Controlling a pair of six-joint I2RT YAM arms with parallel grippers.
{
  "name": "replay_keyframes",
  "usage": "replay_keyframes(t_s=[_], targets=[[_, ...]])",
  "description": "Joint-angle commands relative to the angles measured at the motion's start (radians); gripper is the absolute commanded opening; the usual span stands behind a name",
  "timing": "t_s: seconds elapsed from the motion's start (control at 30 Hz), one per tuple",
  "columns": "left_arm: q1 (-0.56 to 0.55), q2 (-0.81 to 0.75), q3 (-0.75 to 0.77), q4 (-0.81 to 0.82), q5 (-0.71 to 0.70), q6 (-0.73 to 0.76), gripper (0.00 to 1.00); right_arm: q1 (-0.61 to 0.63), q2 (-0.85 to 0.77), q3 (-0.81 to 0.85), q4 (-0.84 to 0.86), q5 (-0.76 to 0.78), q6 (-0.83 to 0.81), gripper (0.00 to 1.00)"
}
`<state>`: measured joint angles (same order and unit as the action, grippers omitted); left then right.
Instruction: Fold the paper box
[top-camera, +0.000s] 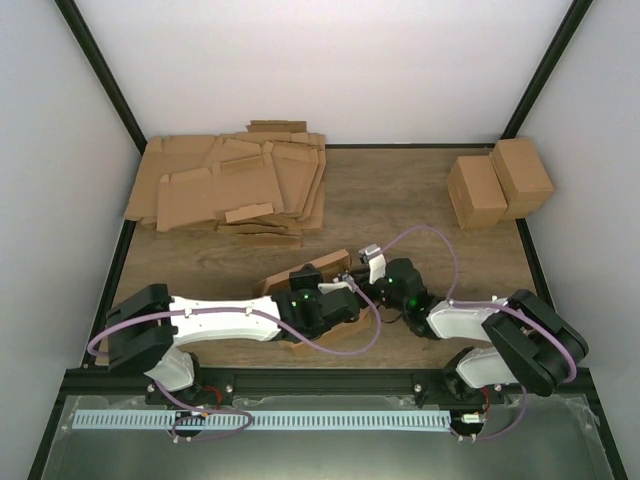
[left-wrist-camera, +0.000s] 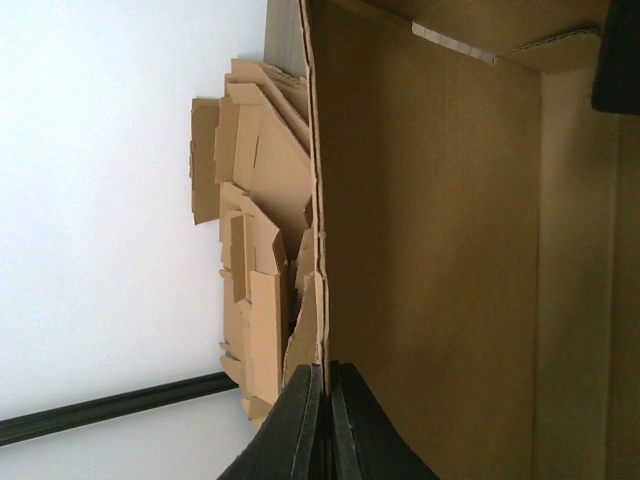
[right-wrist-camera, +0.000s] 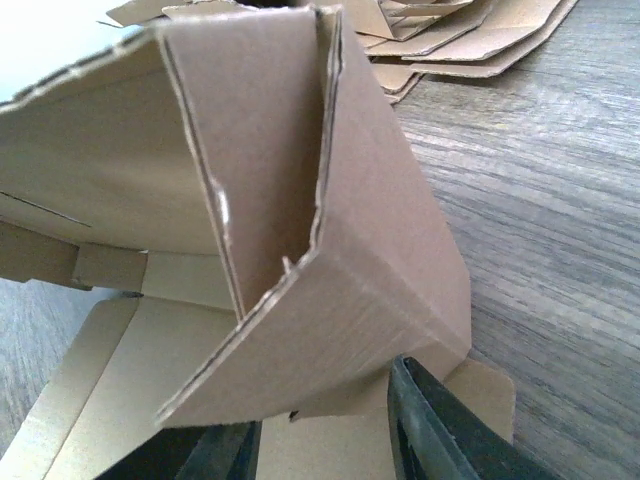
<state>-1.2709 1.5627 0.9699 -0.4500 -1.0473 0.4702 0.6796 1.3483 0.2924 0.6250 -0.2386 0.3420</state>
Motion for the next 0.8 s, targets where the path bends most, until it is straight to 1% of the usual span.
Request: replay_keyframes(t_s=[0.0, 0.2, 0.27, 0.33, 0.37, 0.47, 0.6, 0.77], targets=[[-0.019, 0.018, -0.034, 0.056, 0.015, -0.036, 0.04, 0.018, 0.001, -0.012, 0.065, -0.011, -0.016, 0.37], [-0.018, 0.008, -0.056, 0.056, 0.018, -0.042, 0.04, 0.018, 0.020, -0.021, 0.090, -0.034, -0.047, 0.41], [-0.019, 0.007, -0.057, 0.054, 0.023, -0.032, 0.04, 0.018, 0.016, -0.021, 0.088, -0.044, -0.057, 0.44], [-0.018, 0.005, -0.057, 0.054, 0.024, -0.027, 0.04, 0.018, 0.009, -0.019, 0.084, -0.043, -0.067, 0.50], [-0.018, 0.003, -0.058, 0.055, 0.026, -0.026, 0.04, 0.018, 0.007, -0.018, 0.078, -0.032, -0.071, 0.51], [-0.016, -0.004, -0.060, 0.056, 0.034, -0.022, 0.04, 0.018, -0.014, -0.015, 0.054, -0.008, -0.092, 0.52], [-0.011, -0.010, -0.067, 0.054, 0.036, -0.014, 0.04, 0.017, -0.042, -0.020, 0.037, -0.015, -0.114, 0.53], [-0.006, -0.010, -0.068, 0.052, 0.039, -0.012, 0.04, 0.017, -0.058, -0.040, 0.042, -0.021, -0.103, 0.54]])
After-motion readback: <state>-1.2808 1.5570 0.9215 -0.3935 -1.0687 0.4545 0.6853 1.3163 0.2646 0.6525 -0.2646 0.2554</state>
